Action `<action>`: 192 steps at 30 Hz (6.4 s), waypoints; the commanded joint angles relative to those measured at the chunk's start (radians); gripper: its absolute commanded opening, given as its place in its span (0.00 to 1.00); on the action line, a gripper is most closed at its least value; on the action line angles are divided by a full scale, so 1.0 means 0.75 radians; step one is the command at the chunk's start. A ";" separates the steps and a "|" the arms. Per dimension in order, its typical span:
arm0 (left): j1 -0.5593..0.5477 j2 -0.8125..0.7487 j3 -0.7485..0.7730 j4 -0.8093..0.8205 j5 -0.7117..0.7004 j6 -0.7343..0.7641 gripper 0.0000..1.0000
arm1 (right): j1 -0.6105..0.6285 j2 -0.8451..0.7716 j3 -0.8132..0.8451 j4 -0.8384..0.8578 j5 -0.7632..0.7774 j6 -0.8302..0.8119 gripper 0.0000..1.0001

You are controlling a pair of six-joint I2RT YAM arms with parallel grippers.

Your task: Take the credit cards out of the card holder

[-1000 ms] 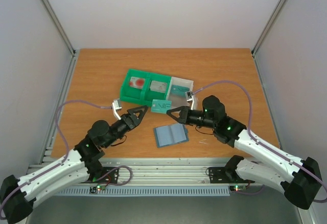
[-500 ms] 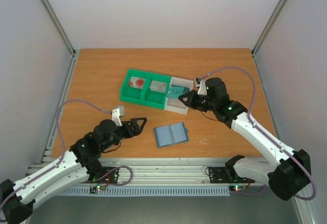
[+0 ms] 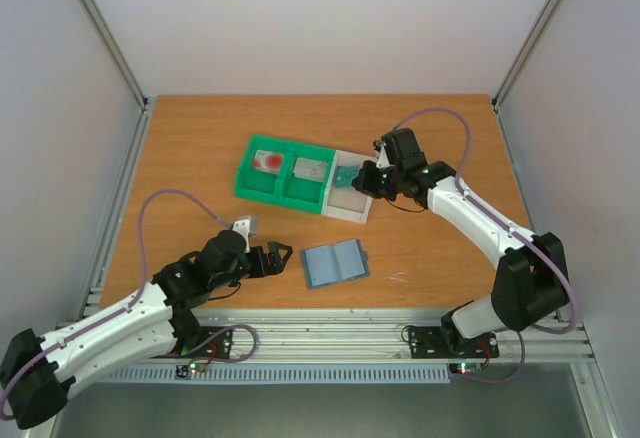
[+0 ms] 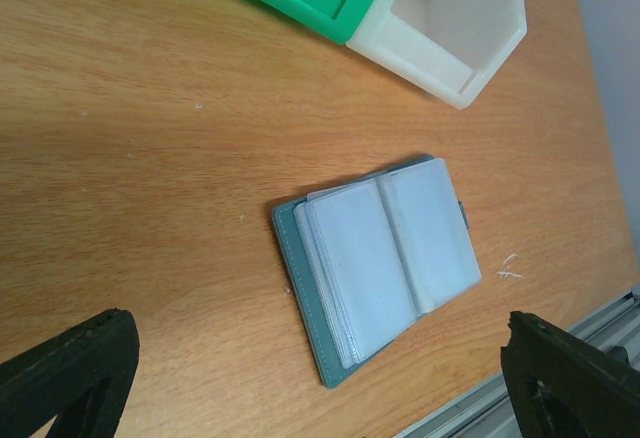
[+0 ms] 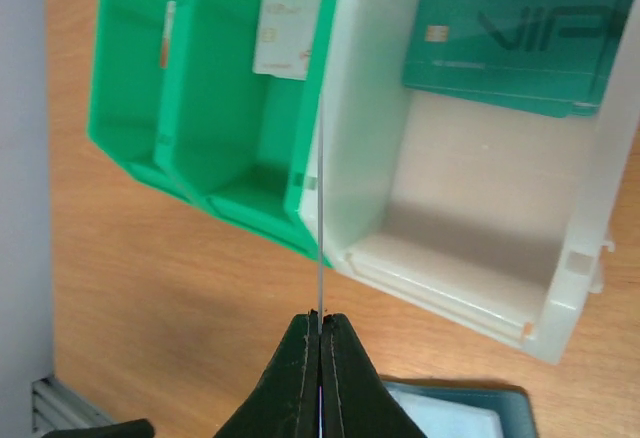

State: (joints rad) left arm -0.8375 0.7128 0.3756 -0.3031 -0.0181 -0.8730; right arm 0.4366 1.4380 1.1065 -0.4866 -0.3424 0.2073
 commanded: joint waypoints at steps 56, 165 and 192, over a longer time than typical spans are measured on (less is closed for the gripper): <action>-0.002 0.340 0.105 0.186 0.143 0.035 0.96 | -0.169 0.649 0.457 -0.131 0.036 -0.006 0.18; 0.025 1.076 -0.076 1.436 0.449 -0.522 0.13 | 0.381 0.224 -0.621 0.489 -0.128 0.178 0.07; 0.031 0.688 0.103 0.616 0.270 -0.212 0.39 | 0.376 -0.340 -0.506 -0.040 0.270 0.022 0.28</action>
State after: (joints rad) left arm -0.8185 1.3052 0.4072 0.3305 0.2493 -1.1141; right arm 0.7155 1.2755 0.6674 -0.3725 -0.2653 0.2756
